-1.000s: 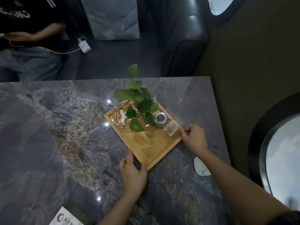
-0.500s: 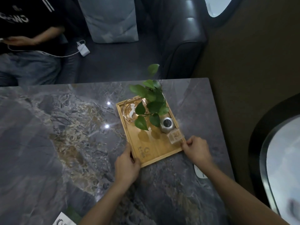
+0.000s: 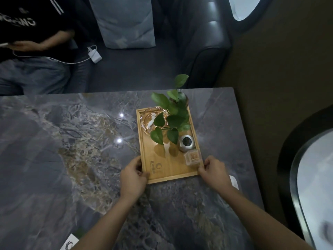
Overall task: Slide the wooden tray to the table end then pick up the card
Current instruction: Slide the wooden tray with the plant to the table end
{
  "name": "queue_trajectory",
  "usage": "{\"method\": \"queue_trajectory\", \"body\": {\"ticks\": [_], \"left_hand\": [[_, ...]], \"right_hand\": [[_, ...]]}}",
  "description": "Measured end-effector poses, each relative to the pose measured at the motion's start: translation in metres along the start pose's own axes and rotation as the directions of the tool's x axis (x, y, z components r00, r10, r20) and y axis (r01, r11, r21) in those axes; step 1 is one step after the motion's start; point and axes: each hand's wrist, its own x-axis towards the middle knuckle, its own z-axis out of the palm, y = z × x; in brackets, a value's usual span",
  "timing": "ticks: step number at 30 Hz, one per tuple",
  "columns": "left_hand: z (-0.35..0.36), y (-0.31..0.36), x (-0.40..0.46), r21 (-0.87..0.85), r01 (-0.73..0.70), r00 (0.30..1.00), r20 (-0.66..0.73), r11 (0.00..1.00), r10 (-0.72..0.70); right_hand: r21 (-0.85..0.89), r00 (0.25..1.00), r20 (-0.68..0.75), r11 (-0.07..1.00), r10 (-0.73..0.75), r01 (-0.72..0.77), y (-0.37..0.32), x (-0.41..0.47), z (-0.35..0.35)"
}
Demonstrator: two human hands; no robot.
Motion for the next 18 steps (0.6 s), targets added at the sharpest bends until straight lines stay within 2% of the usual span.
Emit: {"method": "queue_trajectory", "body": {"ticks": [6, 9, 12, 18], "left_hand": [[0.006, -0.009, -0.005, 0.031, 0.061, 0.998, -0.030, 0.998, -0.060], [0.007, -0.010, -0.002, 0.062, 0.039, 0.999, -0.024, 0.997, -0.038], [0.008, -0.012, 0.002, 0.206, -0.045, 0.998, -0.021, 0.977, 0.051], [0.011, -0.011, 0.005, 0.301, -0.035, 0.998, -0.045, 0.953, 0.051]], "right_hand": [[-0.076, 0.999, 0.010, 0.997, -0.031, 0.031, 0.000, 0.004, 0.000], [-0.100, 0.998, 0.011, 0.993, -0.062, 0.063, 0.001, 0.005, 0.000], [-0.111, 0.997, 0.027, 0.991, -0.068, 0.071, 0.001, 0.006, -0.001], [-0.123, 0.996, 0.055, 0.989, -0.074, 0.080, 0.003, 0.008, -0.004]]}}
